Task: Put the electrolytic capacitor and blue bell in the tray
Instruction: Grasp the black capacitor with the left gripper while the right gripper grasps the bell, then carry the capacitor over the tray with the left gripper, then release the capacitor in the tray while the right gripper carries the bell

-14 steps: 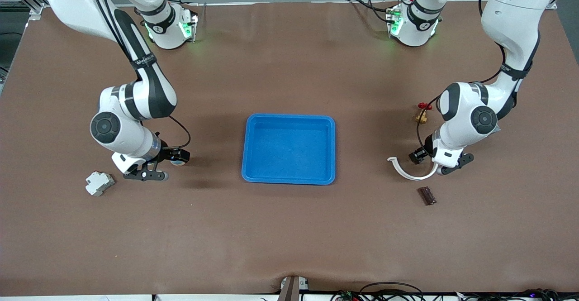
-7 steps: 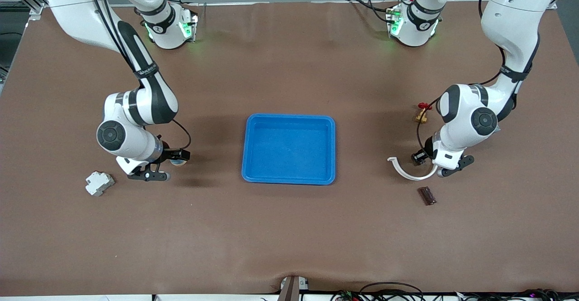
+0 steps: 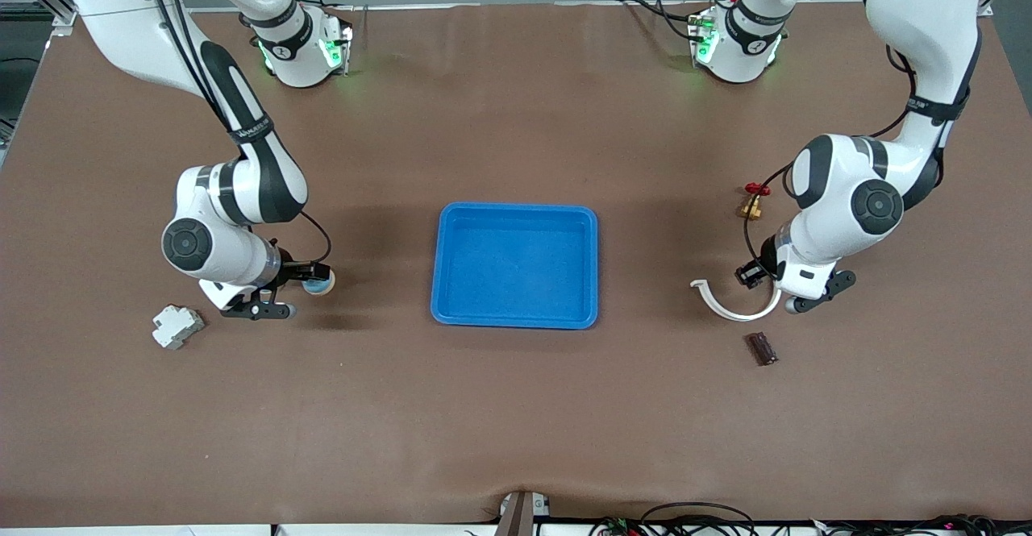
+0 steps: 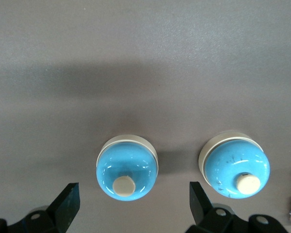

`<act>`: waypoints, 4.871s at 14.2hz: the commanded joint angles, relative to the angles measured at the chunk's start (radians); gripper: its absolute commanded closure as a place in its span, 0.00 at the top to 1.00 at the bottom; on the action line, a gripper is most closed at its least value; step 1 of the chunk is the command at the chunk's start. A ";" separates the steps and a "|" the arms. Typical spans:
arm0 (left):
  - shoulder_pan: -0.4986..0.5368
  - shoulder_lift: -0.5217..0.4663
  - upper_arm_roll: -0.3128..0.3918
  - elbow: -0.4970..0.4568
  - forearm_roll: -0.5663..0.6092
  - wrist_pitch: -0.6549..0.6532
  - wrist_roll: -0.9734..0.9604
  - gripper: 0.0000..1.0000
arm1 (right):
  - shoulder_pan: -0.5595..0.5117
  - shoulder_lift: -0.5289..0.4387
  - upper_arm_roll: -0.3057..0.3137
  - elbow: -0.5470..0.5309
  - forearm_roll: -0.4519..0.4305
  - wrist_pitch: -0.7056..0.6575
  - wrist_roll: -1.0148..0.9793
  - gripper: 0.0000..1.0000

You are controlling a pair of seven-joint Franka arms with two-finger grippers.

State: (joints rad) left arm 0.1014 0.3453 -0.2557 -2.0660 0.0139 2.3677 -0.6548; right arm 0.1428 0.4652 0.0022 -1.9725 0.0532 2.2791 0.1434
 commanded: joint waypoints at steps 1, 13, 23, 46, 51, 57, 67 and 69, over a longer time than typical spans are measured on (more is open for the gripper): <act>-0.005 -0.009 -0.046 0.055 -0.005 -0.082 -0.106 0.00 | 0.000 -0.014 0.007 -0.016 -0.001 0.008 -0.001 1.00; -0.281 0.093 -0.114 0.233 -0.002 -0.124 -0.641 0.00 | 0.001 0.039 0.008 0.009 0.005 0.016 0.002 1.00; -0.365 0.144 -0.111 0.271 0.001 -0.122 -0.772 0.00 | 0.012 0.108 0.008 0.049 0.005 0.022 0.001 1.00; -0.500 0.333 -0.074 0.354 0.116 -0.107 -1.056 1.00 | 0.230 0.000 0.010 0.067 0.007 -0.069 0.414 0.05; -0.480 0.262 -0.028 0.403 0.121 -0.150 -1.043 1.00 | 0.334 0.016 0.019 0.138 0.031 -0.067 0.623 0.04; -0.399 0.235 -0.005 0.491 0.262 -0.239 -0.968 1.00 | 0.399 0.104 0.019 0.239 0.183 -0.059 0.671 0.04; -0.198 0.260 0.019 0.491 0.288 -0.239 -0.768 1.00 | 0.478 0.210 0.019 0.320 0.224 -0.032 0.670 0.05; -0.142 0.279 0.030 0.489 0.328 -0.237 -0.665 1.00 | 0.480 0.222 0.018 0.320 0.226 -0.024 0.670 0.05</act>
State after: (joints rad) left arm -0.0862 0.6039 -0.2259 -1.5822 0.3052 2.1385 -1.3920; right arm 0.6156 0.6618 0.0273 -1.6805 0.2557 2.2541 0.8072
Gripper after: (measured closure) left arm 0.000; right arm 0.344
